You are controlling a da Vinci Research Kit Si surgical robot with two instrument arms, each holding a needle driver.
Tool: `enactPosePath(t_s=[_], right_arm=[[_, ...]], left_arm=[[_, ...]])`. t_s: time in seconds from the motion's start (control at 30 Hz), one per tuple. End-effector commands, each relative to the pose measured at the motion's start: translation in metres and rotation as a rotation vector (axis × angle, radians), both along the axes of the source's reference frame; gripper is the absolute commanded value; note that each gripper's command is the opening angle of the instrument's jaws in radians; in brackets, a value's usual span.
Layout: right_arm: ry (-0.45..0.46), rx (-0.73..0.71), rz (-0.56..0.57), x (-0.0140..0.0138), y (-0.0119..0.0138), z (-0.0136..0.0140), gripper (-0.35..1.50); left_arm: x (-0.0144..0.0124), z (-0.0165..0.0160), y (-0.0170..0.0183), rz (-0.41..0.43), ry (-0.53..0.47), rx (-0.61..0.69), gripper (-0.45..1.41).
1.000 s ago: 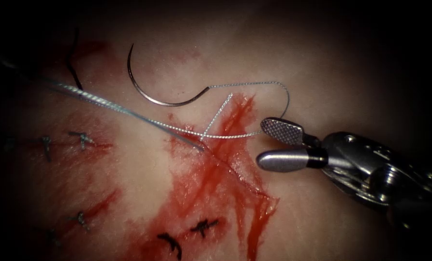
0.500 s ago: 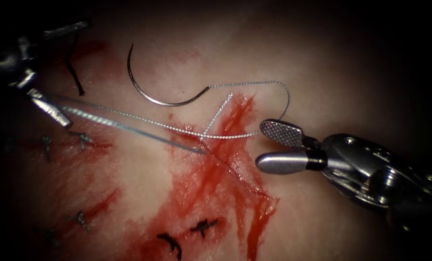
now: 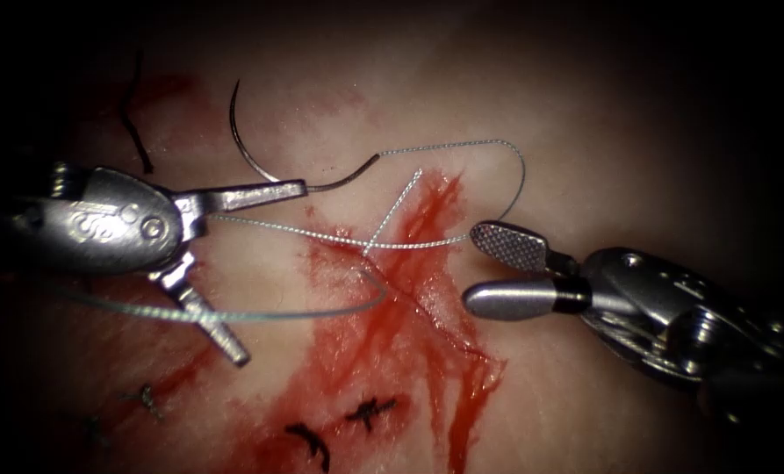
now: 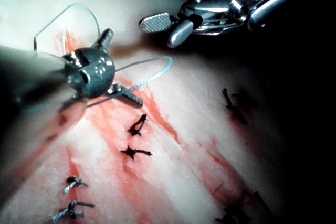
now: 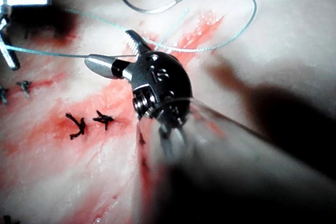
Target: Wound Closure
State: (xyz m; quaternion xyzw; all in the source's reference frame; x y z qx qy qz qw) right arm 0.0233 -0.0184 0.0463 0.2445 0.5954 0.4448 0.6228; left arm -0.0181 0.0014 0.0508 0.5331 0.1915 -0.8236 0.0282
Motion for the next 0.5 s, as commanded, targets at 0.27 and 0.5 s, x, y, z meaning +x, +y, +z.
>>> enactPosePath(t_s=[0.27, 0.5], right_arm=[[0.001, 0.002, 0.001, 0.0008, -0.0004, 0.0004, 1.16], [0.001, 0.001, 0.001, 0.0009, -0.0004, 0.0003, 1.14]], left_arm=[[0.0006, 0.0001, 0.0, -0.058, 0.056, 0.118, 1.07], [0.0059, -0.0038, 0.0045, -0.111, -0.004, 0.095, 1.03]])
